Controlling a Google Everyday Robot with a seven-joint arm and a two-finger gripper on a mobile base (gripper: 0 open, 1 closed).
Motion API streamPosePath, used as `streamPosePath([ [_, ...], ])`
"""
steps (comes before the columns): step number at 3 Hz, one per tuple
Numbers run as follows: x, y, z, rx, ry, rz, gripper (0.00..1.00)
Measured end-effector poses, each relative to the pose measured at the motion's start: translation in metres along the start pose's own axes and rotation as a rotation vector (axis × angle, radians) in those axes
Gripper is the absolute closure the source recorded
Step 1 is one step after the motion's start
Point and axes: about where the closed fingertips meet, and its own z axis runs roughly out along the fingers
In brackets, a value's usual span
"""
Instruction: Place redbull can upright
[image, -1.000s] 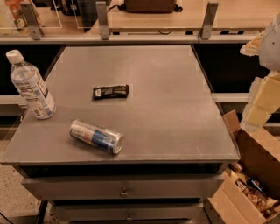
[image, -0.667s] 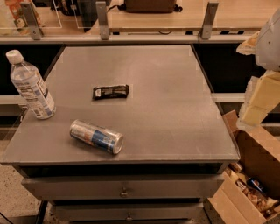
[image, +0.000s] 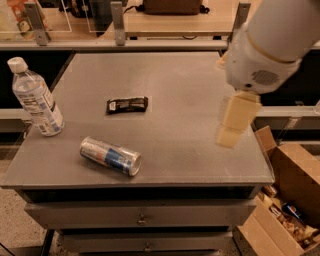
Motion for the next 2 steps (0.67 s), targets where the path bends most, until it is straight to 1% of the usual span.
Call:
streamPosePath([
  [1,-0.05,0.011,0.044,-0.079,0.005,-0.046,0.0],
  [2,-0.088,0.022,0.074,-0.13,0.027,-0.074,0.0],
])
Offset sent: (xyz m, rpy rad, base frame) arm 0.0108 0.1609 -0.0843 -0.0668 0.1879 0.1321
